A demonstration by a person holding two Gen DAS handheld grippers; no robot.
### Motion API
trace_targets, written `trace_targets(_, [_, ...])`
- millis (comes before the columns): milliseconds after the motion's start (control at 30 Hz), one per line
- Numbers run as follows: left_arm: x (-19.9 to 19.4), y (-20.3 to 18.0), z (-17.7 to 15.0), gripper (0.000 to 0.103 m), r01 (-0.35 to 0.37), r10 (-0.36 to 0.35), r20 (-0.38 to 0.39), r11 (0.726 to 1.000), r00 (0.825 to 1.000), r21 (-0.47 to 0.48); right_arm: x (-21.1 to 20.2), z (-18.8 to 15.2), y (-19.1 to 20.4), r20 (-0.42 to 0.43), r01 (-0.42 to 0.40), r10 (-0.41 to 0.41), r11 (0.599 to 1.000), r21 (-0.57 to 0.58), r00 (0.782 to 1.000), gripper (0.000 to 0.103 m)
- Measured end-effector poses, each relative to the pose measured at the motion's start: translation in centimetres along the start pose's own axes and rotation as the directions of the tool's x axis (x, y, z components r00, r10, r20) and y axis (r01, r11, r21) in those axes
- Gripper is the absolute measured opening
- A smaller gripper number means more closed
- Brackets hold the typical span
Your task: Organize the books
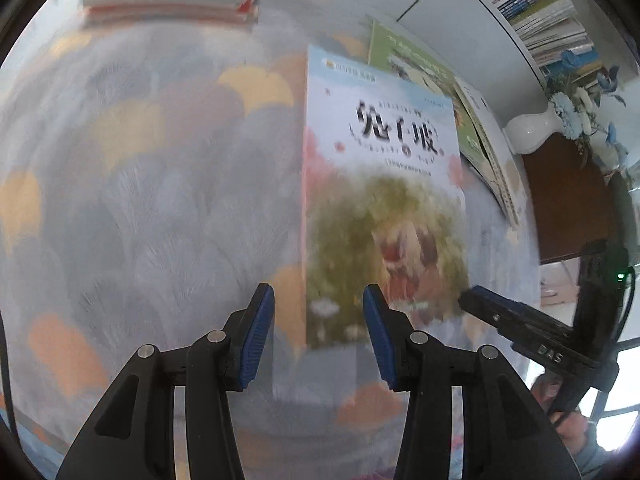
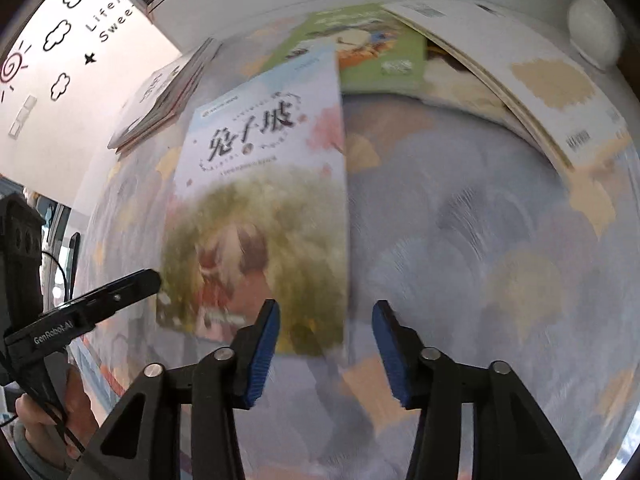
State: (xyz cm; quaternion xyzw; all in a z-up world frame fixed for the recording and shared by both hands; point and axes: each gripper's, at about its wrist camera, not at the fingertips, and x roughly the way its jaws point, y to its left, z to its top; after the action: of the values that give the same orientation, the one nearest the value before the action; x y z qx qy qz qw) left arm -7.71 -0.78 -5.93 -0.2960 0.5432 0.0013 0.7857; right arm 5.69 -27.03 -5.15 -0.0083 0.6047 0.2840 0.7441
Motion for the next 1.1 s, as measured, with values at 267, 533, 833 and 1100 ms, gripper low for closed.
trace_targets(267, [-0.7,-1.4,0.0,0.043,0.097,-0.094,0.079,0.995,0.992,-0.028,0.6,-0.6,1.2,0.030,-0.041,0.041,0.999,0.021,0.999,0.036])
trace_targets(533, [-2.0,-1.8,1.0,0.025,0.305,-0.292,0.150,0.949,0.945,-0.076,0.8,-0.4,-0.9,0.030,-0.160,0.157,0.978,0.133,0.987,0.036])
trace_targets(833, [0.2,-1.3,1.7,0.008,0.437,-0.409,0.160,0.869,0.899,-0.232,0.5,-0.4,-1.8,0.003,-0.202,0.204,0.970,0.135,0.979,0.037])
trace_targets(1100, [1.0,-0.6,2.6,0.008,0.580,-0.557,0.183,0.717,0.810,-0.387,1.4,-0.9,-8.0,0.101,-0.576,0.607,0.671,0.467,0.788,0.056])
